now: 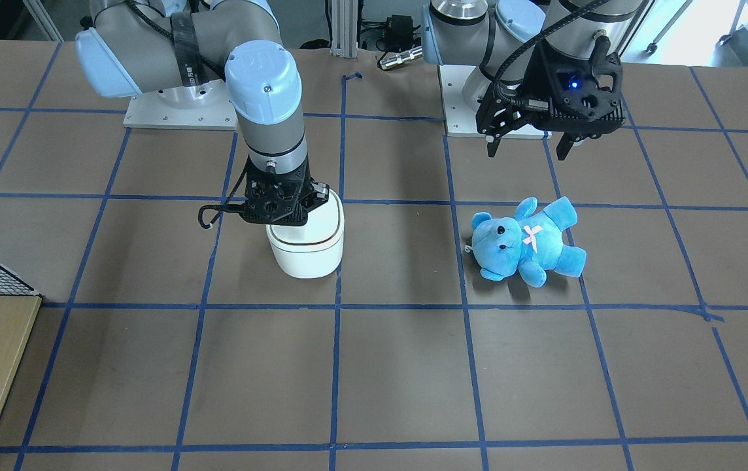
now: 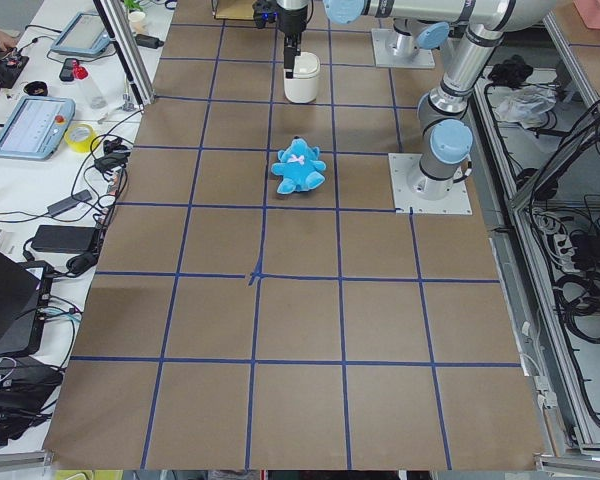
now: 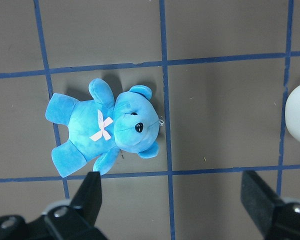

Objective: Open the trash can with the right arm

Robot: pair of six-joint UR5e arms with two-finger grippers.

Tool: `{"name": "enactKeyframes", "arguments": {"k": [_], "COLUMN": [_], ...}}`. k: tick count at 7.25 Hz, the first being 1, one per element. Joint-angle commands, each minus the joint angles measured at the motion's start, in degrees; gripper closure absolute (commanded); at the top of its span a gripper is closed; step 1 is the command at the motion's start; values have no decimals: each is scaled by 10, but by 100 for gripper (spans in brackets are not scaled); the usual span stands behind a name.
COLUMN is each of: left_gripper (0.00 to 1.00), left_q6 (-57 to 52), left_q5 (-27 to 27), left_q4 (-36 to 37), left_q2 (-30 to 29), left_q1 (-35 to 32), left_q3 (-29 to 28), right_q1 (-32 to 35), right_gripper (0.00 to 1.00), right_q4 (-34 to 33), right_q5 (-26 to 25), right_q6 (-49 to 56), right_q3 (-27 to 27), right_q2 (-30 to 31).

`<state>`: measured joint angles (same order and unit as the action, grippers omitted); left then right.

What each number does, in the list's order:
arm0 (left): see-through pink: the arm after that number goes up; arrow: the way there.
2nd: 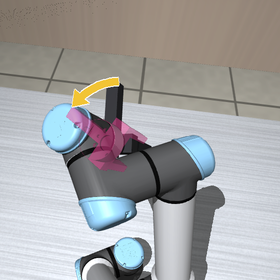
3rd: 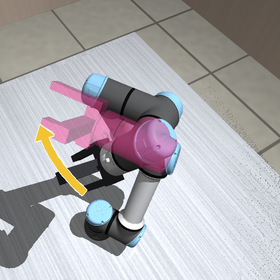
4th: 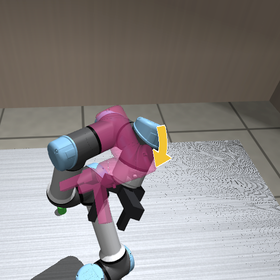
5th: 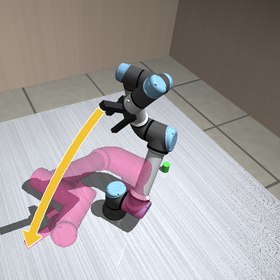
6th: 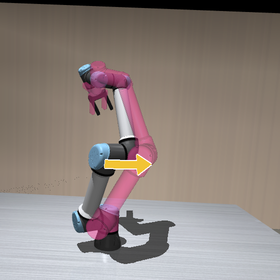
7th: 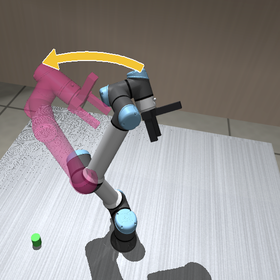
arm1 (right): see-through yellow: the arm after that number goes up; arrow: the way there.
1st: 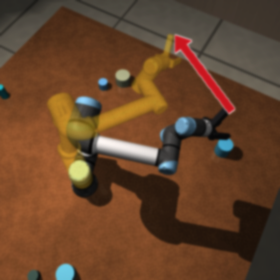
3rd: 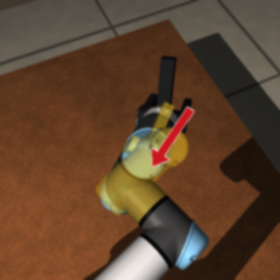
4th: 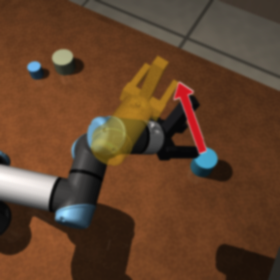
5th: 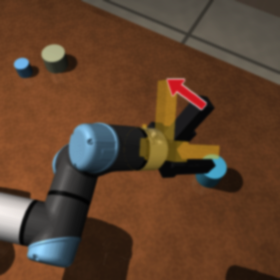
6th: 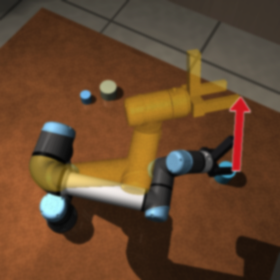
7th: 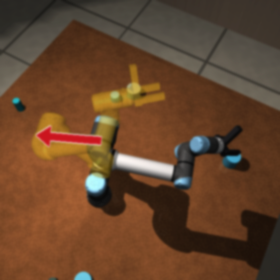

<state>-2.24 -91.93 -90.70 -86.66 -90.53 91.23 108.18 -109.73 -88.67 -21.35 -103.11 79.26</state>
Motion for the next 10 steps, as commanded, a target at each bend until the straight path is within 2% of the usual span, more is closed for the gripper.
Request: {"name": "enactKeyframes", "arguments": {"k": [1, 3, 4, 5, 6, 7, 10], "left_gripper": [0, 0, 0, 0, 0, 0, 0], "left_q6": [0, 0, 0, 0, 0, 0, 0], "left_q5": [0, 0, 0, 0, 0, 0, 0], "left_q4": [0, 0, 0, 0, 0, 0, 0], "left_q2": [0, 0, 0, 0, 0, 0, 0], "left_q1": [0, 0, 0, 0, 0, 0, 0], "left_q3": [0, 0, 0, 0, 0, 0, 0], "right_q1": [0, -1, -1, -2, -13, -25, -119], "right_gripper": [100, 100, 12, 0, 0, 0, 0], "right_q4": [-2, -3, 0, 27, 102, 137, 189], "right_q5": [-2, -3, -11, -25, -27, -33, -33], "right_q6": [3, 3, 3, 3, 6, 18, 123], "right_q3": [-10, -10, 6, 43, 89, 138, 209], "right_q2": [-2, -1, 11, 49, 60, 58, 62]}}
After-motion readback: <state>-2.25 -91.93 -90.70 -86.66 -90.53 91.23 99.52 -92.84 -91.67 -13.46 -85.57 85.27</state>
